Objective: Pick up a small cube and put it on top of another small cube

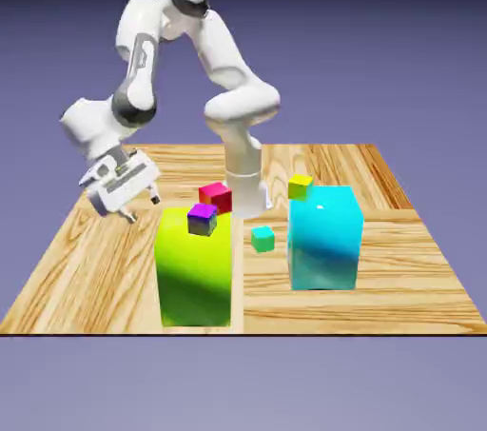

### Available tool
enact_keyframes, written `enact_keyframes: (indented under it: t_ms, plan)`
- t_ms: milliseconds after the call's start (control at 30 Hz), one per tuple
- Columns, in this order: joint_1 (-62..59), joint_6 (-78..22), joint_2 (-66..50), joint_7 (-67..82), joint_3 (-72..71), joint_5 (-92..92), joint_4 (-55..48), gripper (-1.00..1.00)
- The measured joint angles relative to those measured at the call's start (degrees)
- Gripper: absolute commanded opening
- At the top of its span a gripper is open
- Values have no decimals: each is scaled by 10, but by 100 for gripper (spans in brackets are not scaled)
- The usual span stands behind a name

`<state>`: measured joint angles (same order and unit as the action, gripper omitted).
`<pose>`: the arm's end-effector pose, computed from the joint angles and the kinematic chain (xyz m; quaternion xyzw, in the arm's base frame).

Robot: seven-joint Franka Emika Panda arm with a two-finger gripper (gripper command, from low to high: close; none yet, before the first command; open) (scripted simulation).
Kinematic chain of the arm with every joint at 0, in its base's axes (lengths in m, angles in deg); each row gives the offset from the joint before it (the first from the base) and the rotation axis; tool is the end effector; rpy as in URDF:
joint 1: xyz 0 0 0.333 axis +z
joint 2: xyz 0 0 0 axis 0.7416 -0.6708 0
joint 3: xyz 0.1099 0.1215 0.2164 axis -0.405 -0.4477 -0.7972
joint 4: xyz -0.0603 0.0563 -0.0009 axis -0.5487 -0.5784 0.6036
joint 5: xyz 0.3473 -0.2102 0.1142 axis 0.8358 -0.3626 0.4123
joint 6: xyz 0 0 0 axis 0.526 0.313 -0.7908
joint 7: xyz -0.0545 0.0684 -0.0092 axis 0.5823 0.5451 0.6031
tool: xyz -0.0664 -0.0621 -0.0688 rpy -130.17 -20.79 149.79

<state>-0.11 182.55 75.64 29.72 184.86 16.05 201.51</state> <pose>0.3660 -0.2689 0.1950 -0.9173 -0.1889 -0.1628 0.3106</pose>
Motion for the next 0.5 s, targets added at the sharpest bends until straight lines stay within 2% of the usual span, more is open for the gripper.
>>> enact_keyframes:
  t_ms: [433, 500]
  plan:
    - [174, -123, 82, 265, 269, -20, -13, 0]
    - [212, -129, 124, 274, 296, -29, 7, 0]
